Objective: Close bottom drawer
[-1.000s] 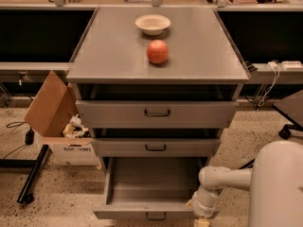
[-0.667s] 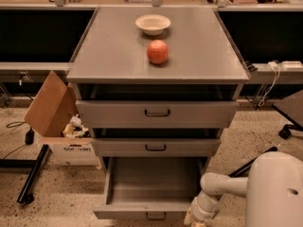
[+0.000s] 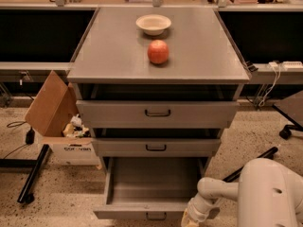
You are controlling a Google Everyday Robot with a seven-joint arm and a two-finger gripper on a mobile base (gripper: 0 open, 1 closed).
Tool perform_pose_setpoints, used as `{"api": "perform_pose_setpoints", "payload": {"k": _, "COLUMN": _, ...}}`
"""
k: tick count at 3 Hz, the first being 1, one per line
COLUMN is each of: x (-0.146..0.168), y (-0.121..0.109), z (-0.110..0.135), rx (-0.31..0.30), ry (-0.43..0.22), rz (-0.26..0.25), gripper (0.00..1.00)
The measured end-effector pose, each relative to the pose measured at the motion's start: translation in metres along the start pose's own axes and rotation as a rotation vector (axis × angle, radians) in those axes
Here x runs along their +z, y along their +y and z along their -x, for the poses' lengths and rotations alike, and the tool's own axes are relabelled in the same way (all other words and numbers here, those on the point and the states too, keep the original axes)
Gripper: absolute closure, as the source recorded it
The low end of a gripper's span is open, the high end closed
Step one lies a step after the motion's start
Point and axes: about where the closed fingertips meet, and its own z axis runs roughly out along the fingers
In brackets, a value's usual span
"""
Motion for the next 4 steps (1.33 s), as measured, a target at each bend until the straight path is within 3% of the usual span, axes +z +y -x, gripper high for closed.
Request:
{"api": "perform_pose_setpoints", "payload": {"k": 1, "x": 0.0038, "y": -0.0111, "z": -0.0016, "rx": 0.022, "ry": -0.013, "rz": -0.033, "gripper": 1.0}}
{"api": "perform_pose_setpoints", "payload": {"k": 2, "x": 0.0038, "y": -0.0111, "z": -0.0016, "rx": 0.022, "ry": -0.013, "rz": -0.033, "gripper": 0.81}}
{"api": "perform_pose_setpoints", "payload": {"k": 3, "x": 0.0038, "y": -0.0111, "z": -0.0016, "rx": 0.022, "ry": -0.013, "rz": -0.033, "gripper": 0.5}}
{"api": "perform_pose_setpoints", "payload": {"k": 4, "x": 0.0038, "y": -0.0112, "z": -0.0015, "rx": 0.021, "ry": -0.013, "rz": -0.033, "gripper": 0.27}}
